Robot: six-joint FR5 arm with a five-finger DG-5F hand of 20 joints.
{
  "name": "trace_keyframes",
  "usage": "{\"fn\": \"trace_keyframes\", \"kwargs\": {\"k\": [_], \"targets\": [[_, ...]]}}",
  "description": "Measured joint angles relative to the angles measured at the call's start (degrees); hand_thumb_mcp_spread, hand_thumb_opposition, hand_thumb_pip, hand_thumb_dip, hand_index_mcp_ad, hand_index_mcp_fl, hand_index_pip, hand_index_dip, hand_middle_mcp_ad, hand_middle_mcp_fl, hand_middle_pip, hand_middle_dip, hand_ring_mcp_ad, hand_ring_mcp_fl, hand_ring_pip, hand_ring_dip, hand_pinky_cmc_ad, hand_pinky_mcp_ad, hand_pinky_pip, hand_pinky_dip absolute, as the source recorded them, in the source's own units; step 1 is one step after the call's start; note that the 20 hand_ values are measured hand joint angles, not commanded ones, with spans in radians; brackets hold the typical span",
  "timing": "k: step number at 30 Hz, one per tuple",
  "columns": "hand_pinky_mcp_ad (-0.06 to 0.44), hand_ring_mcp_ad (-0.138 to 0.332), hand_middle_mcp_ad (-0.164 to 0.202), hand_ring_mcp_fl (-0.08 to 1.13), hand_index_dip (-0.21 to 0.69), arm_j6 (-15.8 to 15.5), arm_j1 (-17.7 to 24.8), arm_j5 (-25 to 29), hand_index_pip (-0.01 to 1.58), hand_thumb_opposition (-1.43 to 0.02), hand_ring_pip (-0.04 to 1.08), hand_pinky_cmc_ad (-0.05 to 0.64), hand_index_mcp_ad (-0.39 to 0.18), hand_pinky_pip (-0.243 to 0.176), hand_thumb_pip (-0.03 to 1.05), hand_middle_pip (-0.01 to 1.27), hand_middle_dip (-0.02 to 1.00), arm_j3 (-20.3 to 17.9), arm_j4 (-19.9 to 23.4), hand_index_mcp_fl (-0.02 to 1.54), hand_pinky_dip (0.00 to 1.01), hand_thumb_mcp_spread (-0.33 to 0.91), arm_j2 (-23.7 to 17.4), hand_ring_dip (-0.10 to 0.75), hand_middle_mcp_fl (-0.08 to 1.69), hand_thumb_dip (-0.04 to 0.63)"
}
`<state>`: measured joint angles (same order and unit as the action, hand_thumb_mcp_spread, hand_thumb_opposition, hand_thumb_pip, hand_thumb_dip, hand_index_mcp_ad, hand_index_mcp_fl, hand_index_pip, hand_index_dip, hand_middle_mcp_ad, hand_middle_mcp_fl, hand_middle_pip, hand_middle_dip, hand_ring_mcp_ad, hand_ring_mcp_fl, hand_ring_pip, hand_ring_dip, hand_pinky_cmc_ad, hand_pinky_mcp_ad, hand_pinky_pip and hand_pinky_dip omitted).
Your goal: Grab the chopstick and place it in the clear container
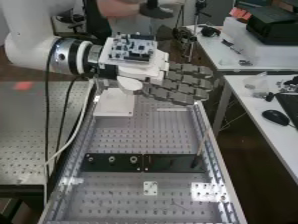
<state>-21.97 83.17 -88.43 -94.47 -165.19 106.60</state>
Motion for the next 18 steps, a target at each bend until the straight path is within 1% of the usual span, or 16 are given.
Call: {"fn": "trace_keyframes", "kwargs": {"k": [2, 3, 4, 5, 6, 7, 8, 9, 10, 11, 12, 13, 14, 16, 17, 18], "targets": [[0.016, 0.054, 0.075, 0.01, 0.012, 2.2, -0.5, 0.0, 0.01, 0.0, 0.01, 0.019, 0.016, -0.01, 0.0, 0.01, 0.03, 0.1, 2.0, -0.01, 0.02, 0.0, 1.9, 0.028, 0.0, 0.012], [0.016, 0.054, 0.075, 0.01, 0.012, 3.2, -0.7, 0.1, 0.01, -0.04, 0.01, 0.019, 0.017, -0.01, 0.03, 0.01, 0.03, 0.1, 3.1, -0.01, 0.02, 0.02, 2.6, 0.028, 0.0, 0.01], [0.016, 0.058, 0.077, 0.01, 0.012, 4.2, -0.9, 0.5, 0.01, -0.1, 0.02, 0.021, 0.024, -0.01, 0.1, 0.02, 0.03, 0.1, 4.3, -0.01, 0.04, 0.06, 3.3, 0.028, 0.01, 0.014], [0.024, 0.065, 0.077, 0.01, 0.012, 5.5, -1.1, 1.3, 0.01, -0.23, 0.02, 0.03, 0.024, -0.012, 0.2, 0.03, 0.03, -0.1, 6.2, -0.01, 0.07, 0.12, 3.9, 0.028, 0.0, 0.014], [0.017, 0.08, 0.075, 0.01, 0.01, 6.2, -1.2, 1.9, 0.01, -0.3, 0.02, 0.042, 0.026, -0.024, 0.22, 0.04, 0.03, -0.2, 7.6, -0.01, 0.1, 0.16, 4.3, 0.028, 0.0, 0.014], [0.038, 0.086, 0.075, 0.01, 0.01, 7.4, -1.4, 3.1, 0.01, -0.37, 0.02, 0.065, 0.026, -0.035, 0.23, 0.06, 0.04, -0.5, 10.5, -0.01, 0.13, 0.18, 4.9, 0.028, 0.0, 0.014], [0.056, 0.096, 0.075, 0.01, 0.01, 7.7, -1.4, 3.5, 0.01, -0.44, 0.02, 0.094, 0.03, -0.045, 0.23, 0.08, 0.04, -0.6, 11.3, -0.01, 0.17, 0.19, 5.1, 0.028, 0.01, 0.014], [0.054, 0.106, 0.077, 0.01, 0.012, 8.6, -1.5, 4.8, 0.01, -0.46, 0.03, 0.112, 0.03, -0.059, 0.24, 0.08, 0.04, -0.9, 13.8, -0.01, 0.18, 0.2, 5.6, 0.028, 0.0, 0.01], [0.068, 0.12, 0.077, 0.02, 0.019, 9.5, -1.6, 6.2, 0.02, -0.49, 0.02, 0.126, 0.03, -0.061, 0.26, 0.08, 0.04, -1.3, 16.0, -0.01, 0.2, 0.22, 6.0, 0.028, 0.0, 0.012], [0.087, 0.124, 0.075, 0.02, 0.021, 10.3, -1.7, 7.8, 0.02, -0.52, 0.05, 0.143, 0.03, -0.075, 0.31, 0.09, 0.04, -1.7, 18.7, -0.01, 0.23, 0.24, 6.5, 0.028, 0.01, 0.017], [0.086, 0.138, 0.077, 0.02, 0.065, 10.7, -1.7, 8.7, 0.04, -0.54, 0.04, 0.164, 0.031, -0.079, 0.34, 0.1, 0.06, -2.0, 20.2, 0.01, 0.25, 0.25, 6.7, 0.028, 0.0, 0.017], [0.086, 0.138, 0.077, 0.01, 0.084, 11.4, -1.7, 9.9, 0.04, -0.57, 0.04, 0.161, 0.031, -0.093, 0.36, 0.1, 0.08, -2.4, 22.2, 0.04, 0.26, 0.26, 7.1, 0.028, 0.0, 0.019], [0.098, 0.145, 0.075, 0.0, 0.113, 12.3, -1.8, 11.3, 0.05, -0.59, 0.06, 0.161, 0.031, -0.089, 0.4, 0.1, 0.1, -2.7, 24.2, 0.09, 0.27, 0.28, 7.5, 0.028, 0.03, 0.023], [0.096, 0.155, 0.075, 0.0, 0.185, 13.8, -1.8, 12.8, 0.05, -0.62, 0.06, 0.176, 0.031, -0.106, 0.42, 0.11, 0.17, -2.9, 25.9, 0.14, 0.29, 0.3, 8.3, 0.028, 0.06, 0.047], [0.113, 0.152, 0.073, 0.0, 0.25, 14.2, -1.8, 13.2, 0.06, -0.64, 0.06, 0.178, 0.031, -0.106, 0.45, 0.12, 0.22, -3.0, 26.3, 0.16, 0.29, 0.29, 8.5, 0.028, 0.09, 0.07], [0.12, 0.166, 0.075, 0.0, 0.272, 15.1, -1.8, 14.1, 0.06, -0.65, 0.06, 0.182, 0.031, -0.113, 0.49, 0.12, 0.26, -3.0, 26.9, 0.16, 0.3, 0.3, 9.0, 0.028, 0.12, 0.087]]}}
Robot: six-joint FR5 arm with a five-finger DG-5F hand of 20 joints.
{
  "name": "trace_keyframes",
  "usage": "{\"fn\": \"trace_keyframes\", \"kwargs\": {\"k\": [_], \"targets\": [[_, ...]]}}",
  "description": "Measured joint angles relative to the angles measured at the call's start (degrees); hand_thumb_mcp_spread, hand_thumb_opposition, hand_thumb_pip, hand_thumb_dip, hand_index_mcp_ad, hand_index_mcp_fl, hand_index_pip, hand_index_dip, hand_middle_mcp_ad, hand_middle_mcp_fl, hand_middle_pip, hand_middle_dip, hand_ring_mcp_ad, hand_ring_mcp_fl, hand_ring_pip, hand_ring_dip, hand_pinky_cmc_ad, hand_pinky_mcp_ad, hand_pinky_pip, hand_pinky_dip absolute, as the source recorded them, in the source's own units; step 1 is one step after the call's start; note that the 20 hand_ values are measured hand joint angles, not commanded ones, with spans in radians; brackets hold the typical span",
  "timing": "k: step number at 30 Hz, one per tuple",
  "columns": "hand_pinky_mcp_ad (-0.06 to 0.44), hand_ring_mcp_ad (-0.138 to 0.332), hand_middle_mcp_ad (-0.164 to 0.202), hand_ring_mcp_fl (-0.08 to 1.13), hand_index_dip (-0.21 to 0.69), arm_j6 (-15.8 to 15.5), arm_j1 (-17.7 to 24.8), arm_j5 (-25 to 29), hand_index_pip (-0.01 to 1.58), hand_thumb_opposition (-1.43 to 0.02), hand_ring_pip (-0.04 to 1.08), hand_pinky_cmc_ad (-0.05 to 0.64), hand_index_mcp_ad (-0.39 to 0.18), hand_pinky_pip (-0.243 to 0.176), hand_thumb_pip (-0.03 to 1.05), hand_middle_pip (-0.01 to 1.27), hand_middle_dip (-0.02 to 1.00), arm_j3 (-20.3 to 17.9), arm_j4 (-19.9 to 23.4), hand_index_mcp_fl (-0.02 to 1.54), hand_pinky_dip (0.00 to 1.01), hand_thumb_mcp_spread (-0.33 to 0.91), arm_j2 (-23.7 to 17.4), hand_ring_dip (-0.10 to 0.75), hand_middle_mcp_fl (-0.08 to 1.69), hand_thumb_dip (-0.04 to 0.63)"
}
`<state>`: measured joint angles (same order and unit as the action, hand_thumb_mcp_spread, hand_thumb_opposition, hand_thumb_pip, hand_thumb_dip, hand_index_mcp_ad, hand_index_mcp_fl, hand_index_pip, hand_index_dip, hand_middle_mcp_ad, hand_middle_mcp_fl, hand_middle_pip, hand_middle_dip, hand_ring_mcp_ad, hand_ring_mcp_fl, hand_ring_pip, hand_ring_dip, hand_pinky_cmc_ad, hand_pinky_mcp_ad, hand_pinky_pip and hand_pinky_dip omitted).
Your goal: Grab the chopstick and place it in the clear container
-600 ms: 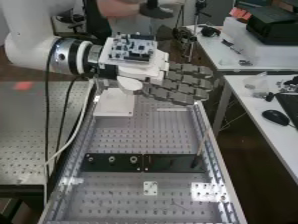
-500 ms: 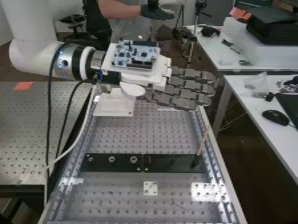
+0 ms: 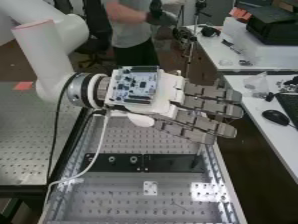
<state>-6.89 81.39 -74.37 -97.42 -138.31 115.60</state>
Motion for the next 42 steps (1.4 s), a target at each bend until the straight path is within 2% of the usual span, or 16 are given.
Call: {"fn": "trace_keyframes", "kwargs": {"k": [3, 11, 16, 19, 23, 27, 29, 36, 42], "targets": [[0.117, 0.166, 0.075, 0.0, 0.36, 2.1, 0.0, 1.3, 0.05, -0.7, 0.06, 0.178, 0.031, -0.124, 0.56, 0.13, 0.35, 0.0, 1.2, 0.2, 0.31, 0.3, 1.0, 0.028, 0.2, 0.133], [0.134, 0.18, 0.075, 0.01, 0.405, 7.1, 0.1, 2.9, 0.07, -0.73, 0.06, 0.182, 0.031, -0.129, 0.63, 0.14, 0.54, 1.3, 1.6, 0.22, 0.32, 0.32, 3.6, 0.059, 0.28, 0.227], [0.133, 0.182, 0.077, 0.03, 0.405, 10.7, 0.2, 3.3, 0.07, -0.73, 0.07, 0.182, 0.031, -0.133, 0.65, 0.14, 0.56, 2.3, 1.0, 0.25, 0.32, 0.33, 5.2, 0.087, 0.36, 0.246], [0.133, 0.183, 0.077, 0.03, 0.363, 12.5, 0.3, 3.5, 0.1, -0.73, 0.08, 0.182, 0.028, -0.133, 0.65, 0.13, 0.56, 3.4, -0.1, 0.3, 0.32, 0.35, 6.5, 0.101, 0.39, 0.26], [0.136, 0.185, 0.075, 0.06, 0.316, 14.1, 0.4, 3.1, 0.21, -0.74, 0.08, 0.18, 0.028, -0.133, 0.66, 0.13, 0.56, 4.6, -1.9, 0.42, 0.32, 0.37, 7.7, 0.103, 0.46, 0.26], [0.133, 0.182, 0.077, 0.08, 0.251, 14.8, 0.4, 2.8, 0.28, -0.75, 0.08, 0.18, 0.026, -0.133, 0.66, 0.14, 0.57, 5.4, -3.4, 0.5, 0.32, 0.36, 8.6, 0.129, 0.49, 0.29], [0.133, 0.182, 0.077, 0.08, 0.25, 15.1, 0.4, 2.7, 0.31, -0.74, 0.08, 0.18, 0.024, -0.133, 0.66, 0.13, 0.57, 5.6, -3.9, 0.54, 0.32, 0.37, 8.9, 0.129, 0.52, 0.29], [0.133, 0.182, 0.077, 0.11, 0.232, 16.8, 0.3, 2.1, 0.29, -0.76, 0.08, 0.182, 0.009, -0.133, 0.65, 0.13, 0.57, 5.8, -4.5, 0.56, 0.3, 0.39, 9.6, 0.131, 0.59, 0.29], [0.133, 0.182, 0.077, 0.14, 0.232, 21.6, 0.1, 0.7, 0.27, -0.77, 0.08, 0.182, 0.007, -0.126, 0.62, 0.13, 0.57, 6.4, -5.1, 0.59, 0.27, 0.41, 10.9, 0.131, 0.64, 0.288]]}}
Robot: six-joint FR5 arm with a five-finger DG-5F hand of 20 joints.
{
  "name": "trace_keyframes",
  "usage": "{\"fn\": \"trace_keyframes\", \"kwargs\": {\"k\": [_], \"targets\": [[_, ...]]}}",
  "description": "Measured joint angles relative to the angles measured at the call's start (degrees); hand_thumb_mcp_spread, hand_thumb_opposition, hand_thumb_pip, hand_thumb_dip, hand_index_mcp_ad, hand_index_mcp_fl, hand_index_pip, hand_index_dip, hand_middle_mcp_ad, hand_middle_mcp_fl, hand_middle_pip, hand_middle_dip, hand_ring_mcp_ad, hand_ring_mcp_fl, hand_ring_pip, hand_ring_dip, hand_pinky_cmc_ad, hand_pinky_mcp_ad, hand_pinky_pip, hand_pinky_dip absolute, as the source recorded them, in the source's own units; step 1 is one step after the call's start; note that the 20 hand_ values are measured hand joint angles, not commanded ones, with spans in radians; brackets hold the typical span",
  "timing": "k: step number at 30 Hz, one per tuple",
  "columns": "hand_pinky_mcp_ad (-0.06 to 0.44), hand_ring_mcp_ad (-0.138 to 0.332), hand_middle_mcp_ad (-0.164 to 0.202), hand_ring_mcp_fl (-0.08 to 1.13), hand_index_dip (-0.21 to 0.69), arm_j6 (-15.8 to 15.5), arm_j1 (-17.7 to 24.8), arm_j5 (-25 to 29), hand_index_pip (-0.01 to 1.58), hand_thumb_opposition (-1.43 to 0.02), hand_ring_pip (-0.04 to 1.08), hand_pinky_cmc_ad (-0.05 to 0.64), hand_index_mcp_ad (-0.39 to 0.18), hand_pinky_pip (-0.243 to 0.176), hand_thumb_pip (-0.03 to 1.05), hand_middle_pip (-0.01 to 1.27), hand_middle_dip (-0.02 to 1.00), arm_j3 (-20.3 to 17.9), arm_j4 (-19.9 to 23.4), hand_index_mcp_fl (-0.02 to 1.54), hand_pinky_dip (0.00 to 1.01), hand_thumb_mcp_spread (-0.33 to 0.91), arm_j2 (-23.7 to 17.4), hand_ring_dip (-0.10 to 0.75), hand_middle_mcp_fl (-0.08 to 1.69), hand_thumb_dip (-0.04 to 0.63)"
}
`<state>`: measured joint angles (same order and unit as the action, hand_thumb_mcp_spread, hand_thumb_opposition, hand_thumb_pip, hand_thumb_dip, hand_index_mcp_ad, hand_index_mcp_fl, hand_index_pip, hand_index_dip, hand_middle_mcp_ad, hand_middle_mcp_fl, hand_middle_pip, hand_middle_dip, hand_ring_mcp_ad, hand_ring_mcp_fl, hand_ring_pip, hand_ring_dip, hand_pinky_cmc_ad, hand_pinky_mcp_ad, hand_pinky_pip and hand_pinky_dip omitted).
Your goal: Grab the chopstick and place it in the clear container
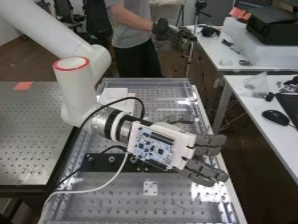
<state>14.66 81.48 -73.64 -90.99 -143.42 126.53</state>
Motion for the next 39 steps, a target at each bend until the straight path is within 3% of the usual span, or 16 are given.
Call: {"fn": "trace_keyframes", "kwargs": {"k": [7, 17, 26, 36, 39], "targets": [[0.133, 0.187, 0.075, 0.16, 0.232, 6.5, -0.2, -1.5, 0.31, -0.77, 0.08, 0.182, -0.002, -0.124, 0.62, 0.13, 0.57, 1.1, -0.4, 0.64, 0.25, 0.43, 2.2, 0.152, 0.72, 0.288], [0.133, 0.188, 0.077, 0.21, 0.236, 10.0, -0.2, -0.6, 0.36, -0.77, 0.08, 0.182, -0.038, -0.126, 0.56, 0.13, 0.59, 1.4, 0.7, 0.74, 0.19, 0.47, 2.8, 0.164, 0.79, 0.288], [0.131, 0.176, 0.077, 0.26, 0.236, 9.9, 0.0, 0.3, 0.47, -0.77, 0.08, 0.199, -0.056, -0.11, 0.53, 0.13, 0.59, 1.6, 1.0, 0.78, 0.19, 0.52, 2.6, 0.199, 0.82, 0.286], [0.129, 0.166, 0.075, 0.31, 0.236, 8.8, 0.1, 0.3, 0.48, -0.79, 0.08, 0.264, -0.073, -0.086, 0.45, 0.26, 0.62, 2.9, 0.2, 0.8, 0.19, 0.58, 3.2, 0.251, 0.84, 0.276], [0.133, 0.152, 0.077, 0.33, 0.236, 8.6, 0.1, 0.4, 0.47, -0.8, 0.1, 0.271, -0.106, -0.082, 0.43, 0.29, 0.62, 3.1, 0.1, 0.83, 0.19, 0.58, 3.2, 0.267, 0.84, 0.278]]}}
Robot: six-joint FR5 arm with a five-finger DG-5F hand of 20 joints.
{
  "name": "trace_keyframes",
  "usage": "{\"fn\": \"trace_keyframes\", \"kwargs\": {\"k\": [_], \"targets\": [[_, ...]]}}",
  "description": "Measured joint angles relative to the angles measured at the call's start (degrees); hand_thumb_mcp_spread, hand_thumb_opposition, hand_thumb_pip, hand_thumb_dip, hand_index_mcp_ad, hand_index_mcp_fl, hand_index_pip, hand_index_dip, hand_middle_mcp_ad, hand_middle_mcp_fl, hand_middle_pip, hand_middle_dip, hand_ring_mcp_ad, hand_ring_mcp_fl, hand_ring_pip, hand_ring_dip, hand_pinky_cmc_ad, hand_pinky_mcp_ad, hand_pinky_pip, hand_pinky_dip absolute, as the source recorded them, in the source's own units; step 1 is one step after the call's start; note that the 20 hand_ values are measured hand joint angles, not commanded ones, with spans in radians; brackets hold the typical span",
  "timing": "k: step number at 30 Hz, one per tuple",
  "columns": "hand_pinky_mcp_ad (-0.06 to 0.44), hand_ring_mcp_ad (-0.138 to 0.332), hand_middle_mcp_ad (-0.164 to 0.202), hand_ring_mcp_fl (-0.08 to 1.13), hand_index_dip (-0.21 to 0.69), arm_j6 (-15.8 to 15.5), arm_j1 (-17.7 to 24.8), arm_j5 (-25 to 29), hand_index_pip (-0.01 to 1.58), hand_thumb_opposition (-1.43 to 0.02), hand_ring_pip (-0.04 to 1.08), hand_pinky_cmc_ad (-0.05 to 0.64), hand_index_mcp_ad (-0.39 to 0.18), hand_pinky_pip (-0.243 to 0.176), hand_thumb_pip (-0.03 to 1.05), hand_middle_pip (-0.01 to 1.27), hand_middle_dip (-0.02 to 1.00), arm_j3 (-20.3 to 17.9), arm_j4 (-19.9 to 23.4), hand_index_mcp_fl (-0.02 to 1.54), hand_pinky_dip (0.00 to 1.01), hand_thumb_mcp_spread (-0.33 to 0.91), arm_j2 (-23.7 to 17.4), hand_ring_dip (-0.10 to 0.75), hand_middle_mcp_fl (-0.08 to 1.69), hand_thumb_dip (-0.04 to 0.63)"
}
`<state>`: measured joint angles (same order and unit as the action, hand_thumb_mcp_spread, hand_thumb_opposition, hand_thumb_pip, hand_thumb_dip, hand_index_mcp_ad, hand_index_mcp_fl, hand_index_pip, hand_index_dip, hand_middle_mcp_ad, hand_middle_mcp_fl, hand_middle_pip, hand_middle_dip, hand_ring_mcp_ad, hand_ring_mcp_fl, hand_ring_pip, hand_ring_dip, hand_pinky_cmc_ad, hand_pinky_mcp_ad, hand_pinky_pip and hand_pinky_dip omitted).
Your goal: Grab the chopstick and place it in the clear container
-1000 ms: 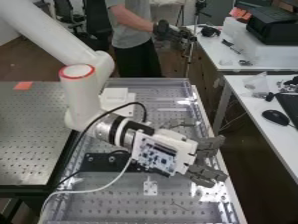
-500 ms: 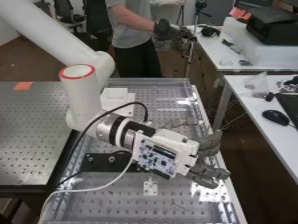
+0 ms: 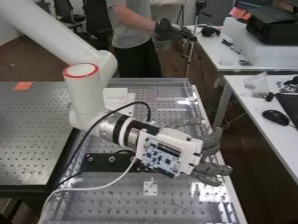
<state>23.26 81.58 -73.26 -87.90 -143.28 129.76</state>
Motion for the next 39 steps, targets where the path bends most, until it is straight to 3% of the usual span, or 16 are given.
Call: {"fn": "trace_keyframes", "kwargs": {"k": [9, 12, 15, 29, 35, 39], "targets": [[0.129, 0.119, 0.075, 0.38, 0.232, -0.4, -0.2, 0.6, 0.43, -0.82, 0.1, 0.311, -0.129, -0.066, 0.43, 0.33, 0.64, 0.5, -0.6, 0.92, 0.19, 0.64, 0.2, 0.295, 0.93, 0.278], [0.129, 0.117, 0.077, 0.39, 0.255, -0.4, -0.2, 0.7, 0.51, -0.91, 0.1, 0.328, -0.187, -0.065, 0.42, 0.33, 0.64, 0.6, -0.7, 1.05, 0.19, 0.68, 0.3, 0.316, 0.94, 0.274], [0.131, 0.12, 0.075, 0.41, 0.3, -0.5, -0.2, 0.6, 0.54, -0.97, 0.1, 0.346, -0.215, -0.052, 0.38, 0.32, 0.65, 0.8, -0.9, 1.08, 0.19, 0.71, 0.4, 0.328, 0.94, 0.269], [0.15, 0.12, 0.075, 0.45, 0.332, -1.9, -0.4, 0.9, 0.53, -1.02, 0.1, 0.379, -0.237, -0.035, 0.36, 0.32, 0.65, 2.2, -2.0, 1.13, 0.19, 0.72, 0.8, 0.332, 1.03, 0.262], [0.148, 0.12, 0.075, 0.46, 0.346, -2.7, -0.8, 0.2, 0.43, -1.02, 0.11, 0.396, -0.237, -0.019, 0.37, 0.29, 0.65, 2.9, -2.9, 1.16, 0.19, 0.72, 1.0, 0.332, 1.03, 0.262], [0.15, 0.12, 0.075, 0.46, 0.347, -2.7, -0.9, 0.0, 0.28, -0.97, 0.11, 0.396, -0.234, -0.019, 0.38, 0.24, 0.65, 3.2, -3.3, 1.05, 0.19, 0.69, 1.1, 0.332, 1.03, 0.262]]}}
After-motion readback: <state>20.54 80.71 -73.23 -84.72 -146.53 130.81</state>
